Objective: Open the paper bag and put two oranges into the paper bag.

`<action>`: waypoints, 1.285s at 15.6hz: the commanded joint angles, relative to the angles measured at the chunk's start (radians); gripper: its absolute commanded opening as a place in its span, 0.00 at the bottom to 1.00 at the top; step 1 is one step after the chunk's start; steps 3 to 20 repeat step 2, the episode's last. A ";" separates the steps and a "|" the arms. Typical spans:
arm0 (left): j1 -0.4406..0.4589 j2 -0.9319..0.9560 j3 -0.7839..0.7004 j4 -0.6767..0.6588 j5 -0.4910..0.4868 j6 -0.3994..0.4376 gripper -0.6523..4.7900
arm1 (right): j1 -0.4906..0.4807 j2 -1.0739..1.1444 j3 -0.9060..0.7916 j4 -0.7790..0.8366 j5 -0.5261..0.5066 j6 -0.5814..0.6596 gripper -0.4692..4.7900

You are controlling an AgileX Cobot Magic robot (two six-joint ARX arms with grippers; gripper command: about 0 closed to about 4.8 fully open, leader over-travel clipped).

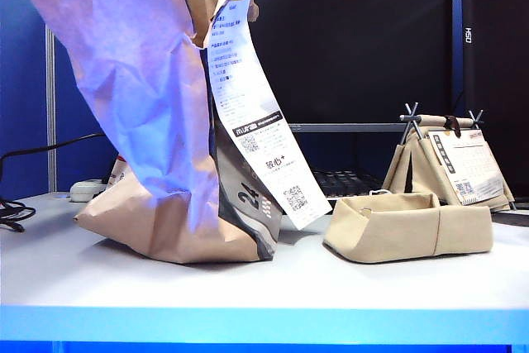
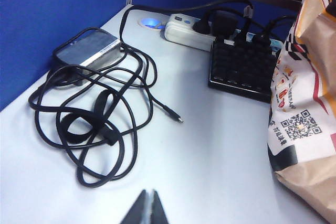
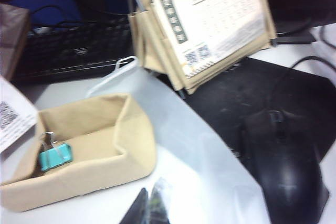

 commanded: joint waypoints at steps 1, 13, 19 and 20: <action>-0.001 0.000 -0.005 -0.004 -0.002 0.000 0.11 | 0.000 -0.002 -0.008 0.013 0.003 0.003 0.09; -0.001 0.000 -0.005 -0.004 -0.002 0.000 0.11 | 0.000 -0.002 -0.008 0.013 0.003 0.003 0.09; -0.001 0.000 -0.005 -0.004 -0.002 0.000 0.11 | 0.000 -0.002 -0.008 0.013 0.003 0.003 0.09; -0.001 0.000 -0.005 -0.004 -0.002 0.000 0.11 | 0.000 -0.002 -0.008 0.013 0.003 0.003 0.09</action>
